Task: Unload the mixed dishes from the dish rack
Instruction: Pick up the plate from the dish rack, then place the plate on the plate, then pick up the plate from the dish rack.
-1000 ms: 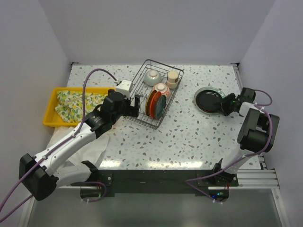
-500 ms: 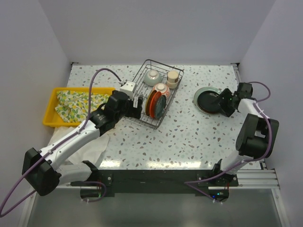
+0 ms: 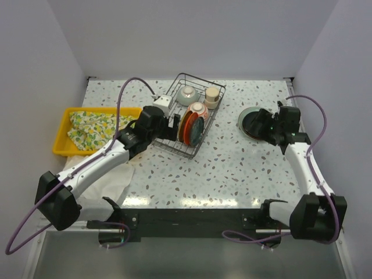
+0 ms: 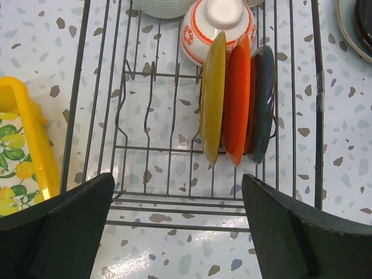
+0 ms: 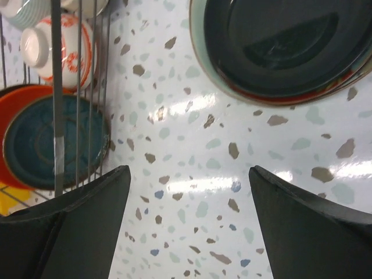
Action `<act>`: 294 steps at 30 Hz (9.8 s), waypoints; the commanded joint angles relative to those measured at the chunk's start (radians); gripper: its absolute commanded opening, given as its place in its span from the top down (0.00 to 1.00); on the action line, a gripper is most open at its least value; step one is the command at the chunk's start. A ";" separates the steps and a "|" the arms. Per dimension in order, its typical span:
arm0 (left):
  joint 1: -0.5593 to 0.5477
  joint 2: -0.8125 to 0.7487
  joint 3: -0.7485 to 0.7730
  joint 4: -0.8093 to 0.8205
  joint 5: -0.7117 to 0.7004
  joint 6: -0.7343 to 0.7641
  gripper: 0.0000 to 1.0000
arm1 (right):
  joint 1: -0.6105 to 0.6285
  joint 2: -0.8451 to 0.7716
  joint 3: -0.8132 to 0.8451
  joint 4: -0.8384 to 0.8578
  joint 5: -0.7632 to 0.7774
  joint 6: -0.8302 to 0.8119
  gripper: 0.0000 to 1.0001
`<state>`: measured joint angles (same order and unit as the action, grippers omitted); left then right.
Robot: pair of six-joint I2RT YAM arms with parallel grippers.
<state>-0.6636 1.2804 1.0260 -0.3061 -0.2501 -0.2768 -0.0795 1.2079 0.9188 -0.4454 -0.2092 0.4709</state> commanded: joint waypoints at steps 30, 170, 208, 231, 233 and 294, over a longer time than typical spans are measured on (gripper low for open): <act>-0.062 0.499 0.419 -0.056 -0.215 0.018 0.58 | 0.115 -0.354 -0.319 -0.009 -0.062 -0.017 0.07; -0.110 -0.401 -0.213 -0.103 -0.232 -0.157 0.09 | -0.270 0.237 -0.127 0.547 -0.171 0.406 1.00; -0.110 -0.303 -0.212 0.005 -0.187 -0.062 0.09 | -0.295 0.429 0.203 -0.062 -0.125 0.017 0.38; -0.111 0.031 0.055 0.067 -0.127 -0.013 0.12 | -0.017 0.024 -0.004 -0.090 0.007 -0.049 0.23; -0.111 0.079 0.094 0.074 -0.124 -0.010 0.13 | 0.009 -0.062 -0.057 -0.095 0.014 -0.046 0.20; -0.171 0.508 0.579 -0.157 -0.433 0.110 1.00 | 0.023 -0.358 -0.382 0.030 -0.130 0.005 0.08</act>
<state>-0.8318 1.8790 1.5436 -0.4461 -0.6094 -0.1940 -0.0589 0.8459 0.5323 -0.4484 -0.3099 0.4702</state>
